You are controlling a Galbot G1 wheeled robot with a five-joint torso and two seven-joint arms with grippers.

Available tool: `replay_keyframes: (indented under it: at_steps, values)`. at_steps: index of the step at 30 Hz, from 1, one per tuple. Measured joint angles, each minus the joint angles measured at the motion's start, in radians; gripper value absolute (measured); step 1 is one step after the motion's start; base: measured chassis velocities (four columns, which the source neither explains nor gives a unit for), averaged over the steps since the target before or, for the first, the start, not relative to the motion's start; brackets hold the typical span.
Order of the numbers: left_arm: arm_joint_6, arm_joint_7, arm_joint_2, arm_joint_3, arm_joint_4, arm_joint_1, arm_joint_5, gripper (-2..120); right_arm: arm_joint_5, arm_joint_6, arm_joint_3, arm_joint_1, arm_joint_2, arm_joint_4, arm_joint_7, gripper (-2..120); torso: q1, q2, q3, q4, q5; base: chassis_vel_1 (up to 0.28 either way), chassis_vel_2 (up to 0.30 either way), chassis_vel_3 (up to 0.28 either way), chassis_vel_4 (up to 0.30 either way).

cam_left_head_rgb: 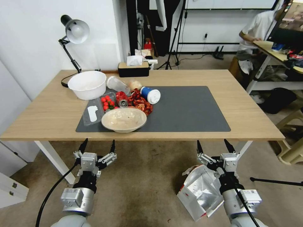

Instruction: Pick up the food delivery bag from the floor and place it on the table.

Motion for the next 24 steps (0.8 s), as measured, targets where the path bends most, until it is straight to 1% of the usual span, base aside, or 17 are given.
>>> replay_keyframes:
  at_steps: [13,16,18,19,20,21,22,23,24]
  values:
    - [0.000,0.000,0.000,0.000,0.000,0.000,0.000,100,0.000,0.000,0.000,0.000,0.000,0.000,0.000,100,0.000,0.000,0.000,0.0000,0.0000,0.000,0.000,0.000,0.000]
    - [0.006,-0.009,0.002,0.007,0.000,-0.004,-0.008,100,0.003,-0.004,0.000,0.002,-0.002,0.000,-0.001,100,0.000,0.000,0.000,0.0000,0.0000,0.000,0.000,0.000,0.000]
    - [0.052,-0.057,0.015,0.047,0.000,-0.025,-0.048,100,0.021,-0.027,0.000,0.011,-0.011,-0.007,-0.009,100,0.000,0.000,0.000,0.0000,-0.0001,0.000,0.000,0.000,0.000]
    - [0.052,-0.057,0.015,0.047,0.000,-0.025,-0.048,100,0.021,-0.027,0.000,0.011,-0.011,-0.007,-0.009,100,0.000,0.000,0.000,0.0000,-0.0001,0.000,0.000,0.000,0.000]
    - [0.120,-0.128,0.033,0.106,0.000,-0.056,-0.106,100,0.063,-0.091,-0.001,0.034,-0.034,-0.028,-0.031,100,0.000,0.000,0.000,-0.0002,0.0001,0.000,0.000,0.000,0.000]
    - [0.161,-0.171,0.045,0.142,0.000,-0.075,-0.141,100,0.089,-0.129,-0.002,0.048,-0.048,-0.040,-0.044,100,0.000,0.000,0.000,0.0000,0.0003,0.000,0.000,0.000,0.000]
    - [0.188,-0.199,0.052,0.168,0.000,-0.088,-0.166,100,0.113,-0.163,-0.003,0.061,-0.061,-0.052,-0.056,100,0.000,0.000,0.000,-0.0002,0.0000,0.000,0.000,0.000,0.000]
    - [0.188,-0.199,0.052,0.168,0.000,-0.088,-0.166,100,0.113,-0.163,-0.003,0.061,-0.061,-0.052,-0.056,100,0.000,0.000,0.000,-0.0002,0.0000,0.000,0.000,0.000,0.000]
    - [0.198,-0.234,0.049,0.197,0.006,-0.097,-0.198,100,0.154,-0.199,-0.003,0.080,-0.077,-0.070,-0.077,100,0.000,0.000,0.000,0.0000,0.0005,0.000,0.000,0.000,0.000]
